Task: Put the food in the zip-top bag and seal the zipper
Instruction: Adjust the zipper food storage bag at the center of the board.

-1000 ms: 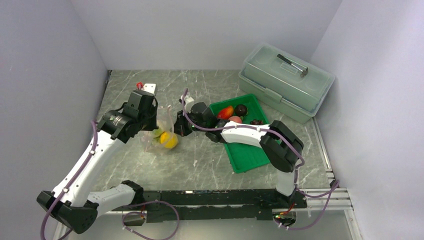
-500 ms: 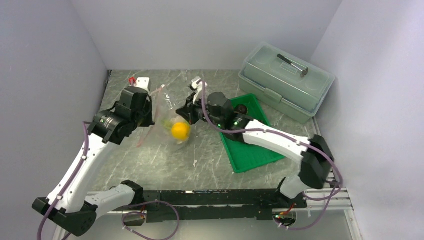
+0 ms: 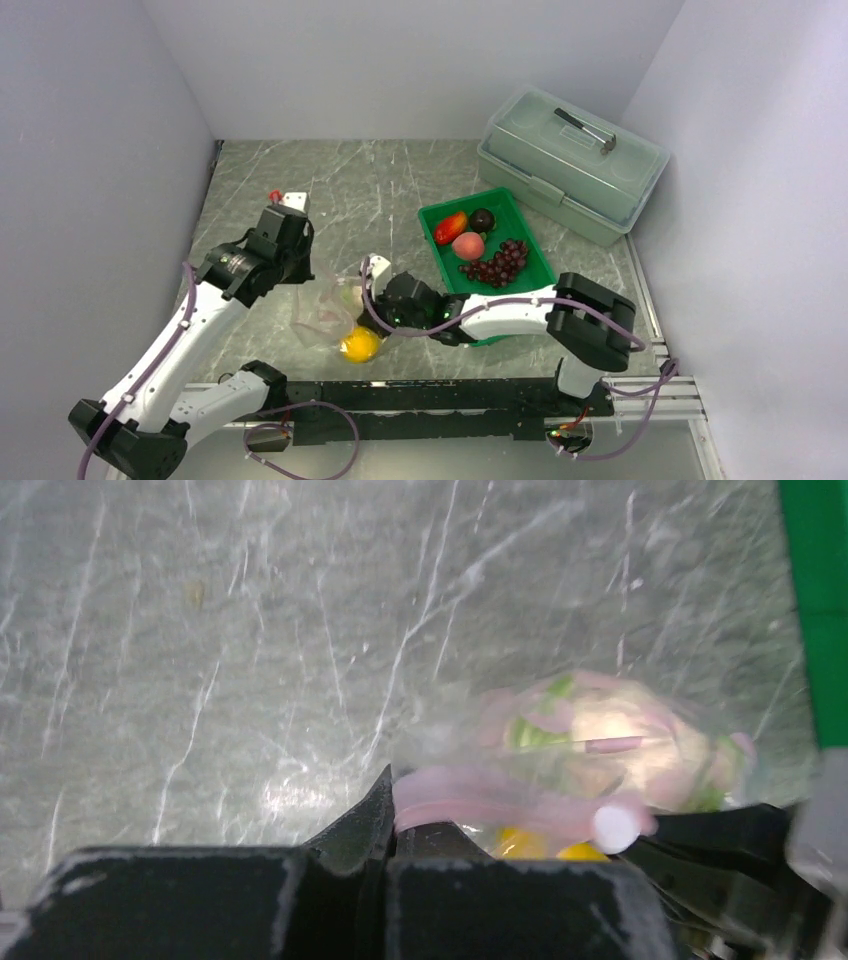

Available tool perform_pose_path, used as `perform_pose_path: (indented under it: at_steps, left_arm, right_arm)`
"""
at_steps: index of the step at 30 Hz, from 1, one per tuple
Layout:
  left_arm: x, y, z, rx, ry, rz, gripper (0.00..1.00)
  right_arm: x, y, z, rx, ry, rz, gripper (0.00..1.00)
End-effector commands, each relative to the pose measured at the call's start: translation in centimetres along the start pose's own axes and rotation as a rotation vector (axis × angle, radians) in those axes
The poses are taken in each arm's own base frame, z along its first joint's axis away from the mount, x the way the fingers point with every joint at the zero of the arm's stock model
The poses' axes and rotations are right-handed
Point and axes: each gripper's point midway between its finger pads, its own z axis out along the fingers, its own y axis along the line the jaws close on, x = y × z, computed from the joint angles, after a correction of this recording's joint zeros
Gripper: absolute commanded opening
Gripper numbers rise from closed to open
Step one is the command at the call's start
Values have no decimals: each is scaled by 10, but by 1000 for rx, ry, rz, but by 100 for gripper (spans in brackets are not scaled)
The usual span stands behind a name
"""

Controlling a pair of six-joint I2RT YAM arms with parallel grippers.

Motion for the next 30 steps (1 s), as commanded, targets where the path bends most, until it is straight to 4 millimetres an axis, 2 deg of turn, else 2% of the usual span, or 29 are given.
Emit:
perform_pose_path:
  at_steps: [1, 8, 13, 15, 17, 20, 22, 24, 28, 30]
  left_arm:
    - [-7, -4, -3, 27, -48, -57, 0]
    - [-23, -2, -20, 35, -104, -56, 0]
    - [-38, -7, -36, 91, -181, -61, 0]
    - [-40, -9, -37, 103, -189, -58, 0]
    - [-35, -10, -27, 94, -159, -48, 0]
    - [-24, -16, -12, 92, -87, -53, 0]
    - [-22, -21, -9, 113, -76, -59, 0]
    - [-24, -22, -10, 123, -94, -60, 0]
    - [-26, -10, -19, 79, -112, -44, 0]
    - [-26, -7, -24, 72, -121, -40, 0]
  right_arm:
    - [-54, 18, -17, 33, -140, -51, 0]
    - [-106, 21, -48, 96, -254, -100, 0]
    - [-146, 26, -87, 126, -385, -107, 0]
    - [-154, 27, -98, 132, -407, -113, 0]
    - [-146, 22, -91, 151, -378, -121, 0]
    - [-111, 5, -57, 205, -257, -119, 0]
    - [-91, 1, -44, 199, -215, -94, 0]
    - [-88, 3, -44, 182, -224, -71, 0]
    - [-93, -2, -54, 221, -213, -93, 0]
    - [-99, -5, -62, 245, -224, -111, 17]
